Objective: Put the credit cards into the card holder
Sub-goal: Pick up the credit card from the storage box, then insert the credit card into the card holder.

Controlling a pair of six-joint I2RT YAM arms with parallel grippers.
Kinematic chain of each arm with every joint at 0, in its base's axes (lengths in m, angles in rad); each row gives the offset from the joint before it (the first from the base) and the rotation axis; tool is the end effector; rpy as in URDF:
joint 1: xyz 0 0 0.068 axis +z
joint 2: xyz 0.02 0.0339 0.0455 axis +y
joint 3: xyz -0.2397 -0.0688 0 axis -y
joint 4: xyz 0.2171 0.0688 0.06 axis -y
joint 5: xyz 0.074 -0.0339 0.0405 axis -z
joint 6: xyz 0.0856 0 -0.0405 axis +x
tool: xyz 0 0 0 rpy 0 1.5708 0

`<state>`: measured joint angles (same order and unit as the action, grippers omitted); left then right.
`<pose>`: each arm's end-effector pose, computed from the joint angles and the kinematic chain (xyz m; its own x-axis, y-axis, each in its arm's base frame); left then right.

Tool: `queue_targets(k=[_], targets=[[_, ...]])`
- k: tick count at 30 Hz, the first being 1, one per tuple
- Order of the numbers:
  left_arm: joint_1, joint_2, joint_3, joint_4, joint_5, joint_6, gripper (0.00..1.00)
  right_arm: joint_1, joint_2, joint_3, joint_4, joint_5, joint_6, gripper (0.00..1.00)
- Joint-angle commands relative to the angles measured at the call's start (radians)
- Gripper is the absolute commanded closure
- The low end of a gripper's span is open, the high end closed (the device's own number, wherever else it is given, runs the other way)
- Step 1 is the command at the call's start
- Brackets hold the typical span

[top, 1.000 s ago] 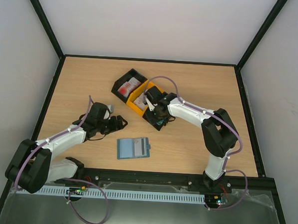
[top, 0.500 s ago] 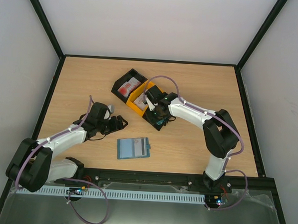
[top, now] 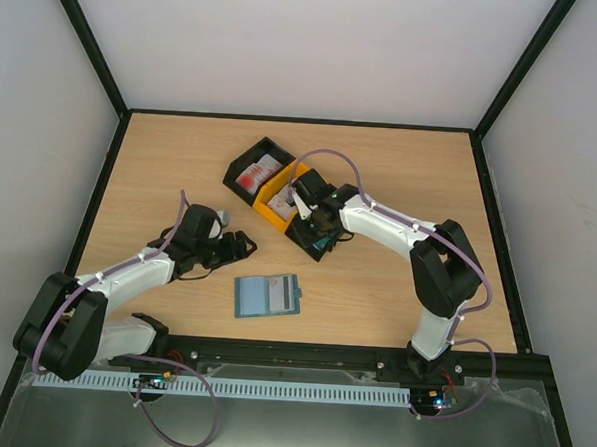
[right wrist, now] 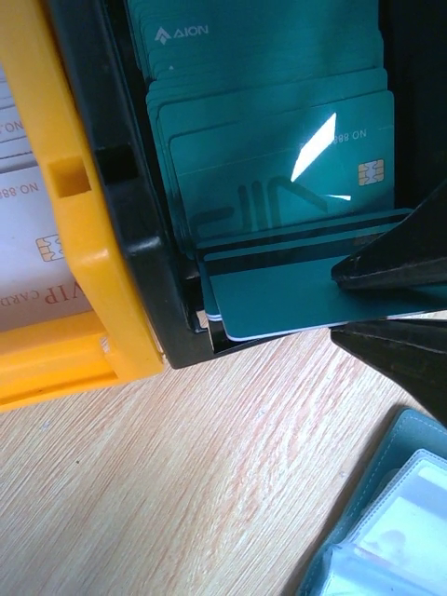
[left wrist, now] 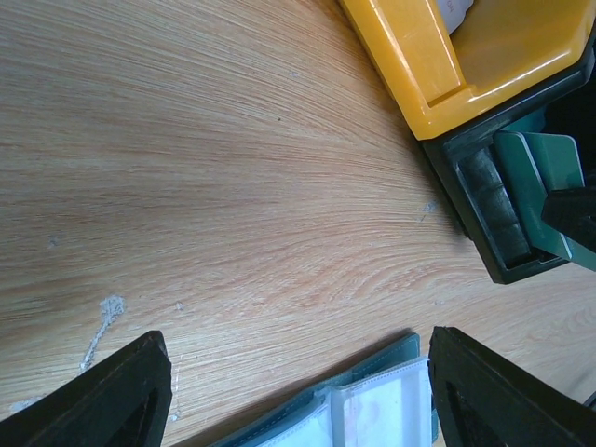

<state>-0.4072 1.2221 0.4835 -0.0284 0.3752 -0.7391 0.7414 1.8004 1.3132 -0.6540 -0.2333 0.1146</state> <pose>0.2168 -0.1277 0.1303 -0.8824 -0.3020 -0.3608 0.0221 0.7393 -0.6730 0.2521 0.2577 0.1553 -0.7494 -0.5353 -0.3897 -0.6466 0.7184 0.2564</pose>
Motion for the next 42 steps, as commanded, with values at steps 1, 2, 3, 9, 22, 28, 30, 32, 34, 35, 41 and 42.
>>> queue_targets(k=[1,2,3,9,22,28,30,32,34,35,41,42], targets=[[0.007,0.009,0.015,0.013,0.016,0.017,0.23,-0.001,-0.050,-0.019,-0.027,-0.002,-0.008,0.91],[0.006,0.010,0.015,0.013,0.015,0.017,0.24,-0.001,-0.054,-0.020,-0.025,0.003,-0.008,0.91],[0.006,0.010,0.014,0.015,0.016,0.017,0.23,-0.002,-0.058,-0.020,-0.024,0.007,-0.008,0.91],[0.007,0.014,0.015,0.019,0.019,0.017,0.23,-0.002,-0.067,-0.023,-0.021,0.010,-0.007,0.92],[0.006,-0.013,0.018,0.027,0.030,0.019,0.23,-0.002,-0.154,-0.026,0.028,0.127,0.006,0.98],[0.004,-0.057,0.017,0.059,0.059,0.006,0.19,-0.002,-0.262,-0.021,0.066,0.181,0.045,0.98],[0.000,-0.077,0.020,0.063,0.070,-0.001,0.18,-0.002,-0.300,-0.026,0.084,0.157,0.078,0.98],[-0.008,-0.112,0.012,0.085,0.080,-0.021,0.15,-0.002,-0.346,-0.058,0.129,0.099,0.138,0.98],[-0.023,-0.154,-0.006,0.123,0.092,-0.052,0.13,-0.002,-0.399,-0.126,0.220,-0.021,0.228,0.98],[-0.033,-0.177,-0.013,0.136,0.092,-0.069,0.12,-0.002,-0.426,-0.169,0.274,-0.083,0.276,0.98],[-0.092,-0.296,-0.060,0.064,0.011,-0.151,0.12,0.034,-0.578,-0.474,0.643,-0.220,0.639,0.98],[-0.099,-0.311,-0.072,0.040,-0.004,-0.175,0.12,0.053,-0.596,-0.536,0.691,-0.216,0.690,0.98]])
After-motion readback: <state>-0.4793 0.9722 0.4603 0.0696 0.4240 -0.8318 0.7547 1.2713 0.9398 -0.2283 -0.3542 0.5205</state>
